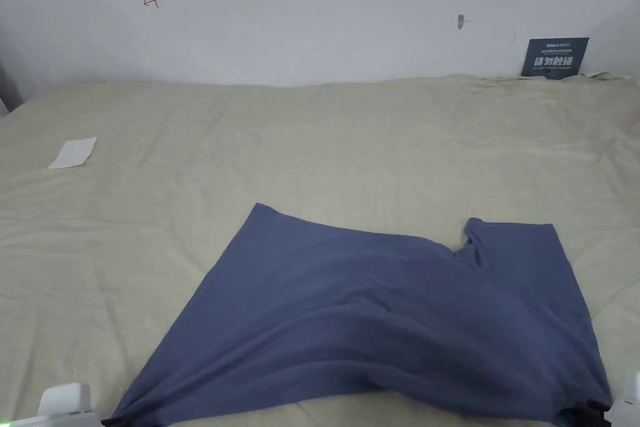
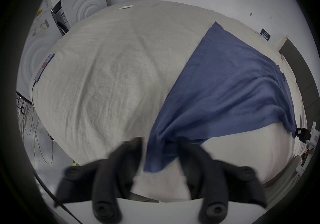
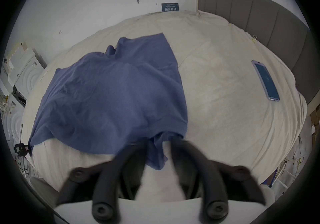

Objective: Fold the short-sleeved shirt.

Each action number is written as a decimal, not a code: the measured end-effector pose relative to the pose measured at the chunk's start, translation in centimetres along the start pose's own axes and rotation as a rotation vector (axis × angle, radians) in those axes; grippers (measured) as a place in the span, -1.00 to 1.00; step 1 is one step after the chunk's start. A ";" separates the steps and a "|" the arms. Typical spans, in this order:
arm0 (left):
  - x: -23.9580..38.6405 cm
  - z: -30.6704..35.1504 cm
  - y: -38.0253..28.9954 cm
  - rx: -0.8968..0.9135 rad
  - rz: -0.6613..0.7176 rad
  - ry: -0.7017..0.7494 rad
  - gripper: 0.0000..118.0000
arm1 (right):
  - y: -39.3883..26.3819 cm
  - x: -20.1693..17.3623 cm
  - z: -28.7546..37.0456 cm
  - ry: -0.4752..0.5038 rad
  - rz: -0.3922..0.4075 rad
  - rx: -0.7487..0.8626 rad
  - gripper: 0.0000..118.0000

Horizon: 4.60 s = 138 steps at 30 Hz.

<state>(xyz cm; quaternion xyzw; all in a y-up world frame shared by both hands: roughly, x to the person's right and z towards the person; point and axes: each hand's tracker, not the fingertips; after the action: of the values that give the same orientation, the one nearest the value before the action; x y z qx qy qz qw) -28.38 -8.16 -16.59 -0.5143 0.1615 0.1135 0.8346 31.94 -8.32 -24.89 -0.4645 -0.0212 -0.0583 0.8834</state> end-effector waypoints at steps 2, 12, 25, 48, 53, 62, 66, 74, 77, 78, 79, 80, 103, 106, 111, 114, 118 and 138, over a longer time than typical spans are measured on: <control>0.4 0.8 0.2 0.012 -0.001 0.002 0.60 | 0.5 0.0 0.8 0.003 0.000 0.025 0.15; 4.9 7.8 4.5 0.324 -0.097 -0.060 0.92 | 5.0 -3.2 8.4 0.033 0.072 0.343 0.75; 13.0 13.3 6.8 0.848 -0.124 -0.178 0.81 | 7.1 -9.0 14.9 -0.014 0.175 0.758 0.71; 15.6 13.0 3.0 0.984 -0.205 -0.181 -1.00 | 3.6 -8.4 15.6 -0.103 0.150 0.946 -0.99; 15.9 12.6 4.2 0.970 -0.207 -0.181 -1.00 | 4.2 -8.1 15.0 -0.109 0.148 0.939 -0.99; 17.3 9.7 12.6 0.789 -0.227 -0.218 -1.00 | 6.5 -8.1 12.9 -0.116 0.160 0.923 -0.99; 18.1 6.8 18.2 0.680 -0.231 -0.256 -1.00 | 8.0 -8.3 11.4 -0.120 0.167 0.909 -0.99; 20.0 -1.6 28.2 0.457 -0.270 -0.256 -1.00 | 10.7 -8.9 7.7 -0.134 0.185 0.872 -0.99; 20.7 -5.2 30.4 0.373 -0.302 -0.238 -1.00 | 11.5 -9.2 6.3 -0.138 0.188 0.853 -0.99; 20.9 -6.5 31.0 0.359 -0.307 -0.231 -1.00 | 11.7 -9.3 5.8 -0.140 0.188 0.848 -0.99; 21.2 -7.9 31.7 0.316 -0.326 -0.220 -1.00 | 11.9 -9.3 5.4 -0.141 0.188 0.843 -0.99; 21.3 -9.0 32.2 0.285 -0.327 -0.216 -1.00 | 12.1 -9.3 5.0 -0.141 0.189 0.835 -0.99; 23.3 -17.7 32.4 0.061 -0.373 -0.141 -0.75 | 12.2 -8.5 0.7 -0.155 0.193 0.729 -0.99; 23.5 -16.9 32.3 0.064 -0.366 -0.165 -0.96 | 12.7 -8.2 0.7 -0.148 0.179 0.720 -0.99; 22.7 -13.9 31.7 0.134 -0.342 -0.203 -0.98 | 15.1 -7.2 0.0 -0.106 0.150 0.655 -0.99; 21.8 -11.1 30.7 0.176 -0.351 -0.226 -0.98 | 17.6 -6.0 -1.7 -0.068 0.131 0.555 -0.99; 20.9 -7.8 29.2 0.220 -0.340 -0.252 -0.98 | 20.5 -4.4 -5.3 -0.039 0.132 0.434 -0.99; 19.3 -4.5 26.7 0.243 -0.331 -0.264 -0.98 | 21.4 -2.7 -16.0 -0.106 -0.036 -0.021 0.62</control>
<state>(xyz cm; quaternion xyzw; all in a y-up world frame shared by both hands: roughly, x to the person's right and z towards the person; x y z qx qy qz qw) -20.81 0.15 -47.91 -0.4103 -0.0228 0.0212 0.9114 31.62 -9.24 -51.68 -0.4757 -0.0759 -0.0495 0.8749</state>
